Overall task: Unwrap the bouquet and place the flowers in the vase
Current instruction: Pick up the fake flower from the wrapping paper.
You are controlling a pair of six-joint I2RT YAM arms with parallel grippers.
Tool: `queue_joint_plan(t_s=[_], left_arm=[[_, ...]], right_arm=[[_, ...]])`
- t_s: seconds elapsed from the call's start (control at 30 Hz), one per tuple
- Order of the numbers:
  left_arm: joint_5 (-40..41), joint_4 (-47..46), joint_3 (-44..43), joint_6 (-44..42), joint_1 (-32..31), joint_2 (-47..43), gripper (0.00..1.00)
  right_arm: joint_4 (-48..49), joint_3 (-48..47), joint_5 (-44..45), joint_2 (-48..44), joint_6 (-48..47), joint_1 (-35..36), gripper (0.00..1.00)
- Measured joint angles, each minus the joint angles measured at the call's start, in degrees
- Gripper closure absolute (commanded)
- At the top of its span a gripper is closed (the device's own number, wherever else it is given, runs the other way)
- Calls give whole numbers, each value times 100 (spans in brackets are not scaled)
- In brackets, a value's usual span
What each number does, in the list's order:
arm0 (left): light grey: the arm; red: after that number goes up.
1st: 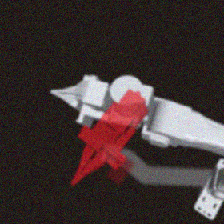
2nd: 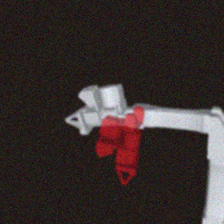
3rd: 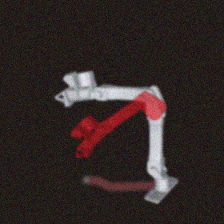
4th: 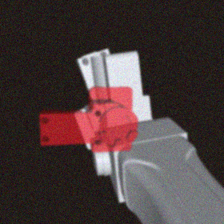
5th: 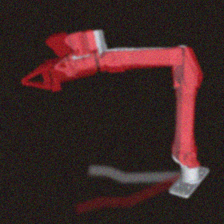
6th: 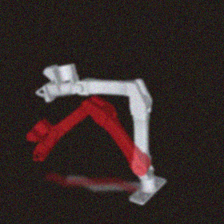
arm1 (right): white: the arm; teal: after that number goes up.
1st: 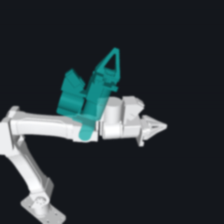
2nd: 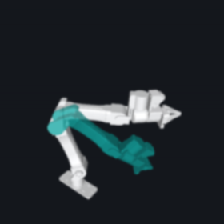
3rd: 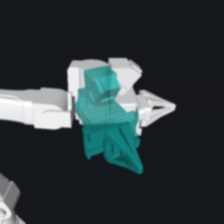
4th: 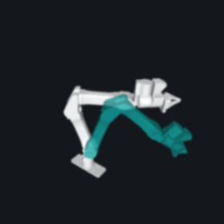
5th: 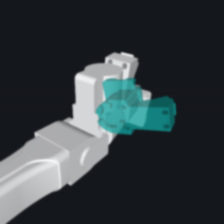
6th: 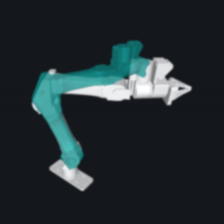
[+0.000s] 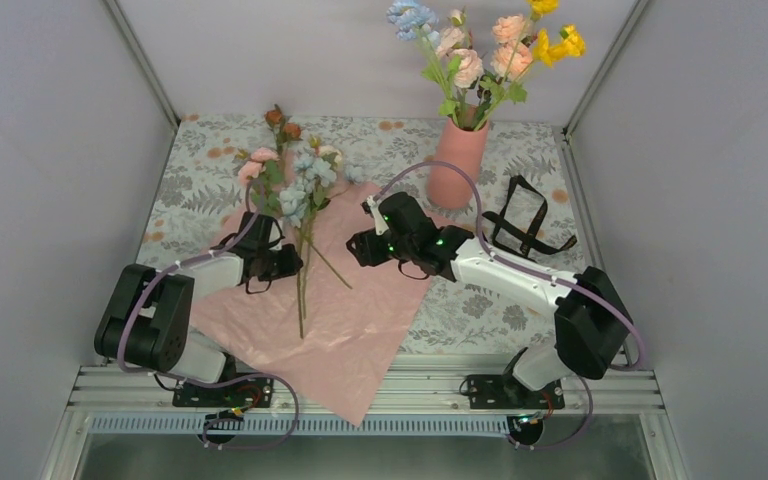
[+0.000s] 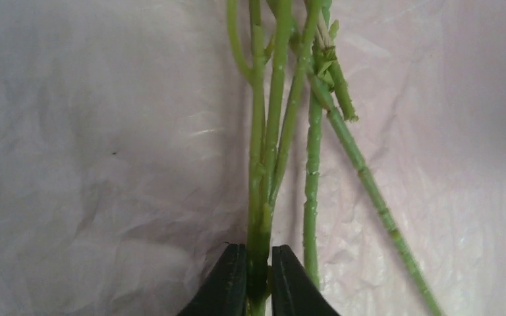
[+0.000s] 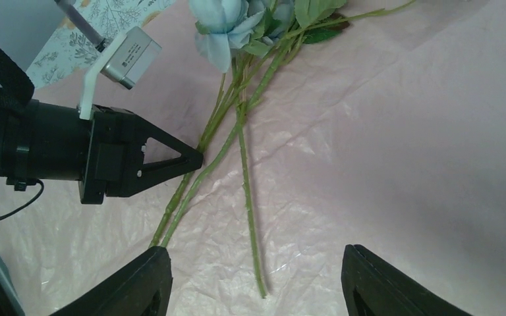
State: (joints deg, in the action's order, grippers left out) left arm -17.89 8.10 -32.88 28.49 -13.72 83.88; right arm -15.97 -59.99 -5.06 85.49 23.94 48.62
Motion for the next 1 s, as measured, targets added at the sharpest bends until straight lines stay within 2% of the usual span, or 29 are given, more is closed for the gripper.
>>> queue_joint_plan(t_s=[0.07, 0.53, 1.0], left_arm=[[-57, -9, 11, -50, -4, -35, 97], [-131, 608, -444, -87, -7, -1012, 98], [-376, 1005, -619, -118, -4, -1469, 98]], right_arm=[[31, -15, 37, 28, -13, 7, 36], [295, -17, 22, 79, -133, 39, 39], [887, -37, -435, 734, -295, 50, 40]])
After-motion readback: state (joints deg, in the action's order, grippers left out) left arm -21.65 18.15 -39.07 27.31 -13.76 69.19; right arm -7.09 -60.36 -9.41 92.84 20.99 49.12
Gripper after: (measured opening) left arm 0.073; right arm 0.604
